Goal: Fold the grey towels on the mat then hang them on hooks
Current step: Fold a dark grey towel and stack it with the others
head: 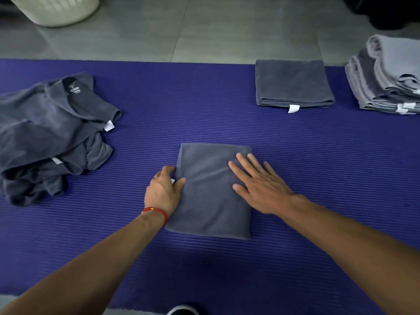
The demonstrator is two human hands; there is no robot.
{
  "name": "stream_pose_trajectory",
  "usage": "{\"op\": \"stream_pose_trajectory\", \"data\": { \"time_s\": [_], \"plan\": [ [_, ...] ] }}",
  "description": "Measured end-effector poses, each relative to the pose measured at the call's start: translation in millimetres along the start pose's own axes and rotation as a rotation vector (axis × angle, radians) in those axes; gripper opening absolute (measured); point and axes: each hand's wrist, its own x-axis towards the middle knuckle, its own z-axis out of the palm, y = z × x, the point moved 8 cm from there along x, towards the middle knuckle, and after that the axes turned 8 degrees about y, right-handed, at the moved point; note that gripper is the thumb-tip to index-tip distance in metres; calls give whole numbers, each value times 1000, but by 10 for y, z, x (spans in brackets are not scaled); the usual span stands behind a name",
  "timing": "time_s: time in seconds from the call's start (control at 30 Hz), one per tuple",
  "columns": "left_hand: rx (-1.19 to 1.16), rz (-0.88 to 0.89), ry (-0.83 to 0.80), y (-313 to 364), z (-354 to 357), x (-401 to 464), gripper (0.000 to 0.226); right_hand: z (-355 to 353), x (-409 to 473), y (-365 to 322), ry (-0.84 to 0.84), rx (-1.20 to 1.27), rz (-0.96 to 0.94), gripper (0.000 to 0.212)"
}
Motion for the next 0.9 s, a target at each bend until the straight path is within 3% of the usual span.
{"op": "stream_pose_trajectory", "data": {
  "time_s": [0.1,0.17,0.3,0.37,0.43,0.5,0.6,0.67,0.77,0.9],
  "plan": [
    [3,-64,-27,-10,15,47,44,45,71,49,-74,1,14,68],
    [-8,-91,-42,-18,4,42,44,-36,7,-28,-14,73,54,71],
    [77,-53,-90,19,14,-69,52,-114,-465,32,186,-5,395,80],
    [115,18,-99,110,-23,-41,60,-15,-720,-42,181,-34,455,76],
    [225,239,-20,336,-98,121,70,97,-854,-185,130,36,446,74],
    [311,503,-16,626,-37,330,69,221,-909,-290,65,163,472,69],
    [400,651,-245,868,248,655,62,201,-909,-395,122,389,490,51],
    [456,674,-401,976,385,791,60,131,-908,-400,164,598,522,34],
    [552,677,-503,1147,385,871,55,103,-947,-314,200,913,652,25],
    [479,453,-636,1128,238,865,27,132,-1057,-11,314,1278,891,32]
  ]
}}
